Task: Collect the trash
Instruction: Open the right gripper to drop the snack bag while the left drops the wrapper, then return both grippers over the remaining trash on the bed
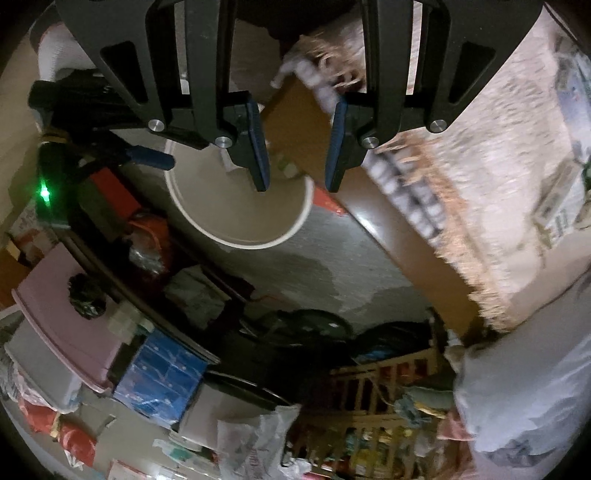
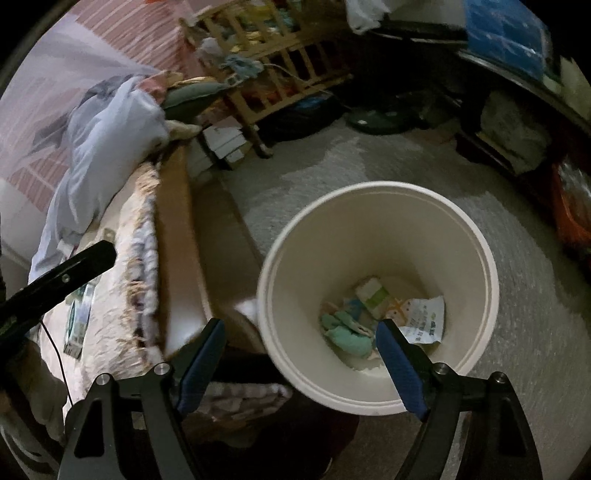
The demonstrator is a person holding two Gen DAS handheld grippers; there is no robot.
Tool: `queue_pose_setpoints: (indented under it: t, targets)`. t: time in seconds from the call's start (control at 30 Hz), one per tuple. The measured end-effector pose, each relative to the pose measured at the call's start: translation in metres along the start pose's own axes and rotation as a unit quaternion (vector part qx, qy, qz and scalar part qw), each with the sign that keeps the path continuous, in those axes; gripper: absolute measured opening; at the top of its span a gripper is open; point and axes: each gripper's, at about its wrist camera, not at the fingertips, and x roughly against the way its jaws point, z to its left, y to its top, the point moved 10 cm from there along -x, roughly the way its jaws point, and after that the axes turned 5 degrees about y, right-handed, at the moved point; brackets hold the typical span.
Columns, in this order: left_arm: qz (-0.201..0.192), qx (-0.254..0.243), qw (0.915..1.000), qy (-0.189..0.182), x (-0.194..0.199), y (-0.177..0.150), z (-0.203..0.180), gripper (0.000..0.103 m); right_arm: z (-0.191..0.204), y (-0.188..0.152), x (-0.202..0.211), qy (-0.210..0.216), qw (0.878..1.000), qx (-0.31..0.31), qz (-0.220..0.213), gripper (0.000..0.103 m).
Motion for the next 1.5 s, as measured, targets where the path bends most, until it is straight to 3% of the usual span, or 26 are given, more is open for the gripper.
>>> queue_pose_setpoints:
  t: [0.27, 0.6, 0.9, 1.1, 1.33, 1.5]
  targets:
    - [-0.017, 0.025, 0.9985, 0.046, 0.031, -0.011, 0.050, 0.029, 0.057, 0.010, 0.014, 0.039, 0.998, 0.033, -0.033, 0.081]
    - [-0.039, 0.049, 0.9929, 0.101, 0.067, -0.027, 0.100, 0.029, 0.117, 0.007, 0.010, 0.048, 0.994, 0.089, -0.033, 0.081]
    - [-0.053, 0.075, 0.9884, 0.121, 0.103, -0.047, 0.133, 0.029, 0.157, -0.002, 0.006, 0.047, 0.990, 0.129, -0.025, 0.081]
    - [-0.062, 0.069, 0.9859, 0.139, 0.130, -0.062, 0.153, 0.029, 0.164, -0.008, 0.024, 0.036, 0.987, 0.151, -0.028, 0.081]
    - [-0.066, 0.077, 0.9837, 0.148, 0.150, -0.084, 0.195, 0.029, 0.145, -0.001, 0.060, -0.011, 0.986, 0.162, -0.040, 0.081]
    - [-0.049, 0.115, 0.9792, 0.159, 0.156, -0.115, 0.238, 0.029, 0.149, 0.003, 0.059, 0.003, 0.989, 0.141, -0.049, 0.081]
